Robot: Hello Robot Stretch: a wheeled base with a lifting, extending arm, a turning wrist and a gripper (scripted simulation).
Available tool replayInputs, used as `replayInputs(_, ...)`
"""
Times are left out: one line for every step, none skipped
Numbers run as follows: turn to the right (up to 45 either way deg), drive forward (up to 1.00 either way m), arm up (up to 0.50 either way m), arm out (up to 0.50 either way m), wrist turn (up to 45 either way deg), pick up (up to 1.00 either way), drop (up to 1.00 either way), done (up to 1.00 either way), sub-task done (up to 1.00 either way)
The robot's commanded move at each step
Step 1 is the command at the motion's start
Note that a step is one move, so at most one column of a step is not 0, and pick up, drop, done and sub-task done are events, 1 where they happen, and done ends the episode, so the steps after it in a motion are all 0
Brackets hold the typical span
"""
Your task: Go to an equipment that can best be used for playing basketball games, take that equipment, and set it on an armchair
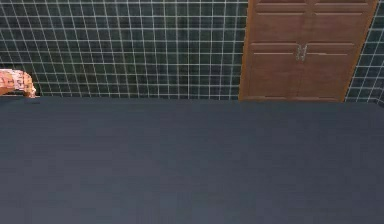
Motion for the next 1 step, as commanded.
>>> replayInputs(0.0,0.0,0.0,0.0,45.0,0.0,0.0,0.0,0.0)
